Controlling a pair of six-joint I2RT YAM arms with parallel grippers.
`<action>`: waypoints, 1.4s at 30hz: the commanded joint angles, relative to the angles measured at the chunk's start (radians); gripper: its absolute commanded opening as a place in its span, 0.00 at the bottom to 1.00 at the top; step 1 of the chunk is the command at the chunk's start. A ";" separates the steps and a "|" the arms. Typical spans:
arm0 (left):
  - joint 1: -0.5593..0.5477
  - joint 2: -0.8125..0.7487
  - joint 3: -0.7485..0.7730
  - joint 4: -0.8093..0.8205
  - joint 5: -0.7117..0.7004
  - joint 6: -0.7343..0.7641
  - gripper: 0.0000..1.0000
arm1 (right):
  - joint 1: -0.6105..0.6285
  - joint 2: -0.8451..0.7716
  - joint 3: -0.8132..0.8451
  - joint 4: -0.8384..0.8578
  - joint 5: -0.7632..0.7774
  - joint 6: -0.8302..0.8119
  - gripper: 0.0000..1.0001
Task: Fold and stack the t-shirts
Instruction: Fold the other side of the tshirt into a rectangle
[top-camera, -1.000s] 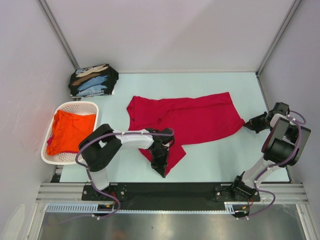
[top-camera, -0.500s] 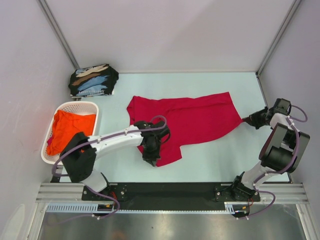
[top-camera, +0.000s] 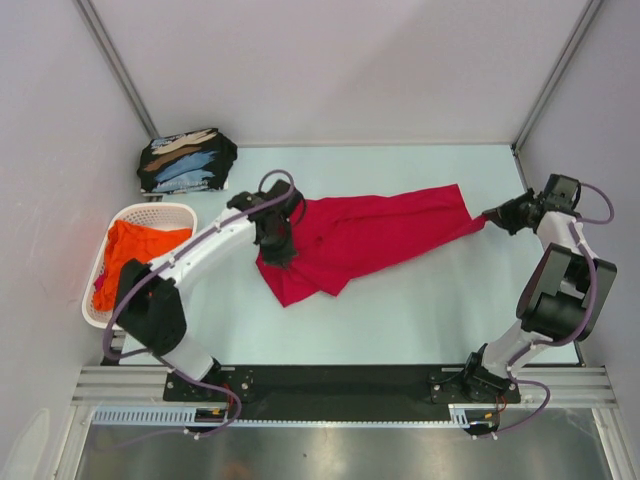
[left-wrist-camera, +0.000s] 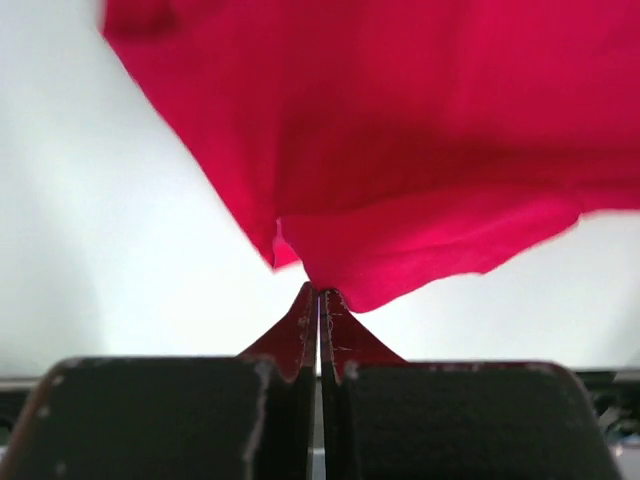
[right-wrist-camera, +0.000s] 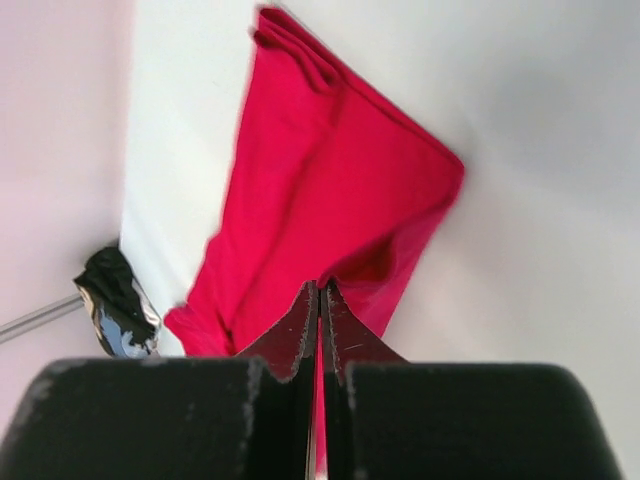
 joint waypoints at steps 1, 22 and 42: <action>0.100 0.098 0.169 0.038 -0.029 0.129 0.00 | 0.033 0.079 0.086 0.098 -0.023 0.034 0.00; 0.330 0.489 0.646 -0.030 -0.018 0.171 0.00 | 0.150 0.507 0.441 -0.089 0.028 -0.019 0.00; 0.348 0.428 0.495 -0.009 0.099 0.169 1.00 | 0.162 0.419 0.510 -0.287 0.194 -0.191 0.67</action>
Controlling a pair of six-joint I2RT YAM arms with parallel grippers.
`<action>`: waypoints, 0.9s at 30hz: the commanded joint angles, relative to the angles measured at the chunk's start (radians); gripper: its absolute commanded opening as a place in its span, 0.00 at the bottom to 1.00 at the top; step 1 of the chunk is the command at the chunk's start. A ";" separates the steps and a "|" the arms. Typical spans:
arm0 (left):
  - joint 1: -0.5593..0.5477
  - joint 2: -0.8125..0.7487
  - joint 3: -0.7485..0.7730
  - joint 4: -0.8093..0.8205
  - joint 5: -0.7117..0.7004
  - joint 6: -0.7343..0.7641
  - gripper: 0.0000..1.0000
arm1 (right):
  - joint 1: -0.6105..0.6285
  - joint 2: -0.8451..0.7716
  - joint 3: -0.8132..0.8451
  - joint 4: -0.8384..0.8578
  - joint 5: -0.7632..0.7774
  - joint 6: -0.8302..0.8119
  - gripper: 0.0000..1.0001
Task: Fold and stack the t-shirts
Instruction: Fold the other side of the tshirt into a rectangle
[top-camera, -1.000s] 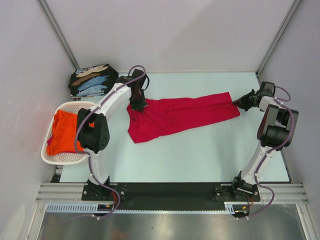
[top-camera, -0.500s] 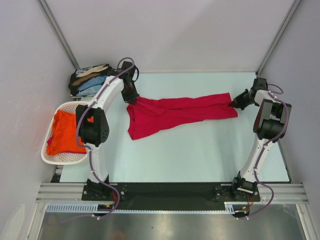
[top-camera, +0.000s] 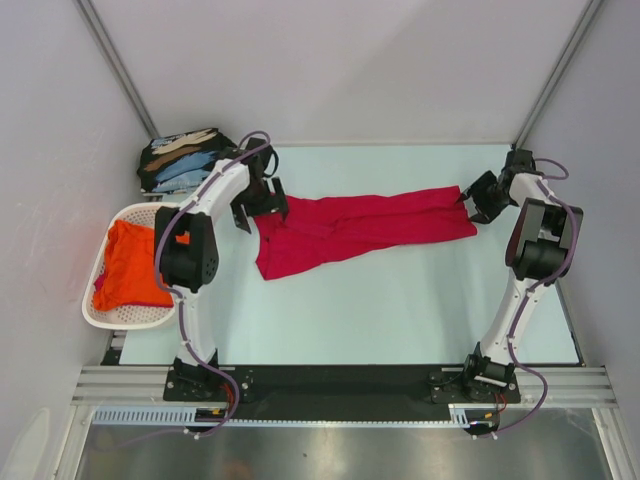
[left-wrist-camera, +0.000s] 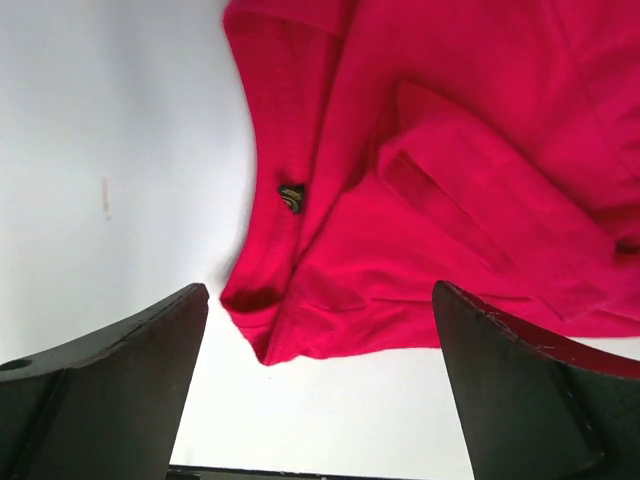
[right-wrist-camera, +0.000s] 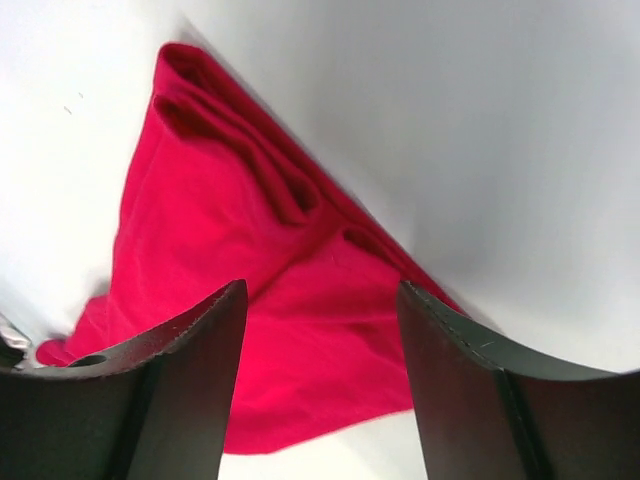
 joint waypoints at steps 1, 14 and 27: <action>-0.002 -0.087 -0.004 0.045 0.107 0.011 0.93 | -0.002 -0.108 -0.018 -0.028 0.051 -0.071 0.67; -0.197 0.014 -0.090 0.135 0.314 0.121 0.00 | -0.002 -0.231 -0.128 0.078 0.009 -0.069 0.00; -0.185 0.213 0.111 0.145 0.319 0.126 0.00 | -0.019 -0.248 -0.117 0.058 0.009 -0.077 0.00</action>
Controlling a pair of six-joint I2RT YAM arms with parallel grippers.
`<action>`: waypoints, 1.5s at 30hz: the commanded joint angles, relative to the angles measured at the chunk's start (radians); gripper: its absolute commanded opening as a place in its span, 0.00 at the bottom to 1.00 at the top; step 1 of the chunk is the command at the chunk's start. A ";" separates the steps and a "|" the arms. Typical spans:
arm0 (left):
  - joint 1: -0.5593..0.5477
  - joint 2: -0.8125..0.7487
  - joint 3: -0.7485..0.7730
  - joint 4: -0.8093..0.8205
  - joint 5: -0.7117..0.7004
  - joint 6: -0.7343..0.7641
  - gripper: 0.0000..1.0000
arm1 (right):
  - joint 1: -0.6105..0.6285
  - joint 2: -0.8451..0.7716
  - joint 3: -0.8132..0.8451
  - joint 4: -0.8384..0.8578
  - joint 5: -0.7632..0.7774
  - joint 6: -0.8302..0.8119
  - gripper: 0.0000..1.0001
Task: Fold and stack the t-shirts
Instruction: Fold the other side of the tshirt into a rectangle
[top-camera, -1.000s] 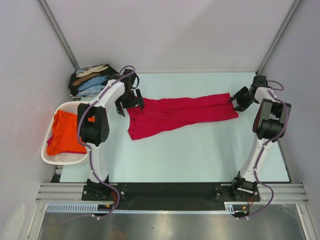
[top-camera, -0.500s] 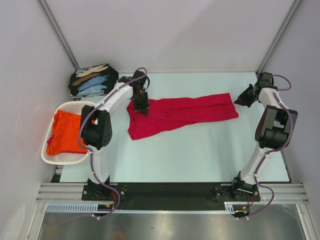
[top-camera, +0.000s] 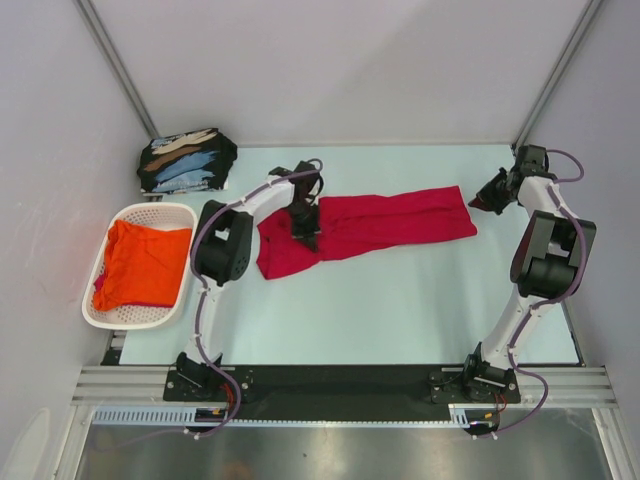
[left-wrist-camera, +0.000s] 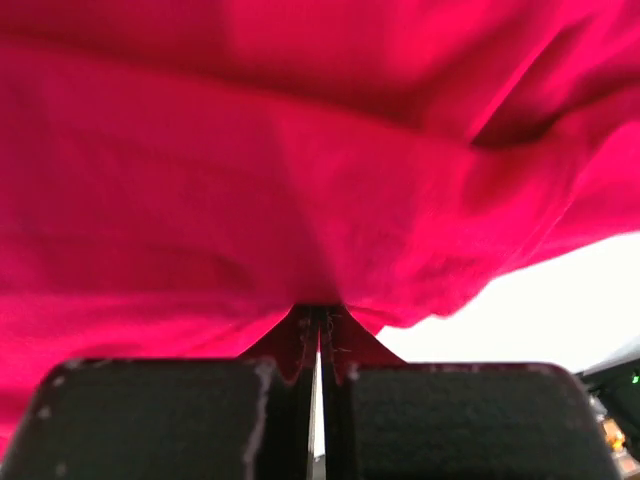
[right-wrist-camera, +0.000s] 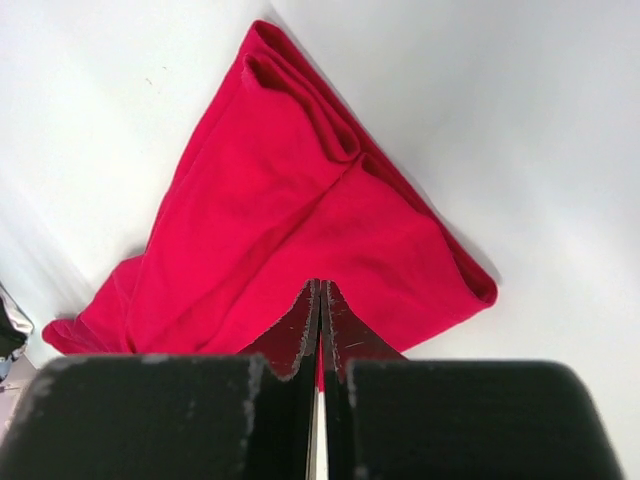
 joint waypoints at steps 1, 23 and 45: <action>0.022 0.039 0.158 0.027 0.005 0.012 0.00 | -0.011 -0.044 0.013 -0.003 -0.006 -0.026 0.00; 0.125 0.079 0.269 0.134 -0.105 -0.083 0.00 | -0.022 -0.033 0.039 -0.038 -0.008 -0.054 0.00; 0.160 -0.366 -0.234 0.231 -0.056 -0.002 1.00 | -0.043 0.035 0.007 -0.098 -0.023 -0.158 0.56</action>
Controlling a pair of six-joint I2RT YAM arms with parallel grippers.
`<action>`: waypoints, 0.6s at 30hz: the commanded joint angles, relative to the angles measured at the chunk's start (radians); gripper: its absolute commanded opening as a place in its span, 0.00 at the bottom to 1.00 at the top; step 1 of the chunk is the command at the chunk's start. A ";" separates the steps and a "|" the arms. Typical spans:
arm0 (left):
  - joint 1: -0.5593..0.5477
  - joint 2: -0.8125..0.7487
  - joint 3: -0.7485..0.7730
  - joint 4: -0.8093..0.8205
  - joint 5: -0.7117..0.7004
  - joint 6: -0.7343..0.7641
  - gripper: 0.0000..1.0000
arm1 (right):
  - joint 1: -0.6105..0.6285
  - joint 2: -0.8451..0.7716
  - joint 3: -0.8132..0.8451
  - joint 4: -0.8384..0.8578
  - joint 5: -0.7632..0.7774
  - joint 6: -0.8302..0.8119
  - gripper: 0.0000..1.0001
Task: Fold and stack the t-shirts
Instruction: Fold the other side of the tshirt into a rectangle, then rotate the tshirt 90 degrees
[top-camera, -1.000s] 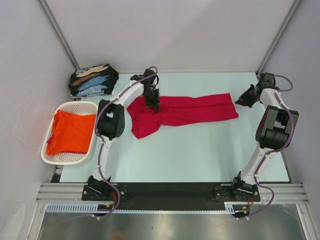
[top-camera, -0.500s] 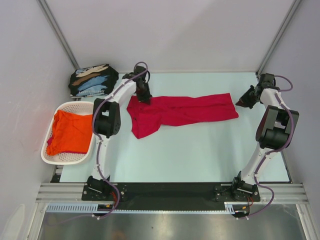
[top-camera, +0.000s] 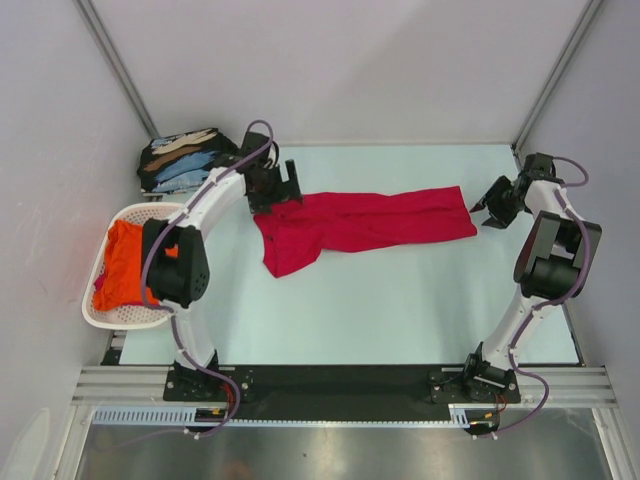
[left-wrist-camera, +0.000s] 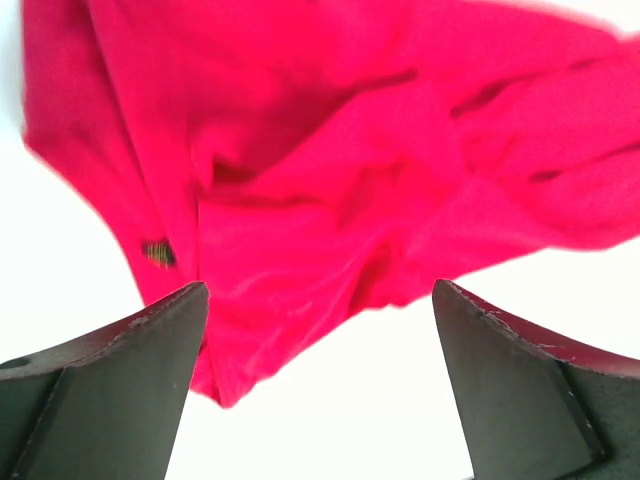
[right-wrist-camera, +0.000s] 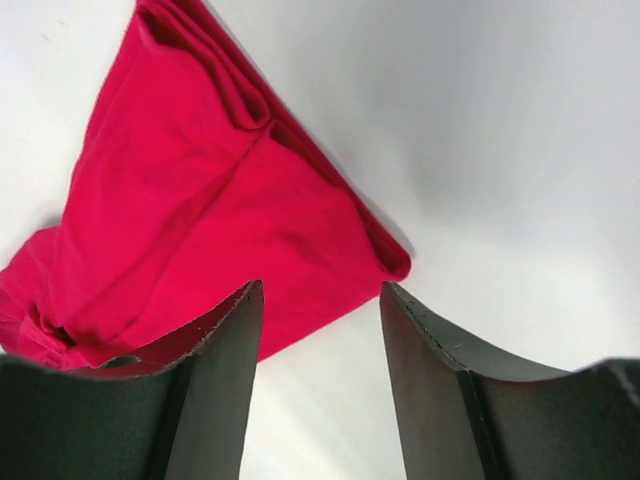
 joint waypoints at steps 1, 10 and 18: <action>-0.007 -0.051 -0.137 -0.012 0.039 0.023 1.00 | 0.012 0.050 0.049 -0.024 -0.022 -0.029 0.56; -0.023 0.002 -0.196 -0.139 -0.046 0.003 1.00 | 0.049 0.118 0.117 -0.058 -0.030 -0.042 0.56; -0.038 0.137 -0.162 -0.166 -0.036 -0.016 0.70 | 0.050 0.128 0.126 -0.056 -0.036 -0.037 0.56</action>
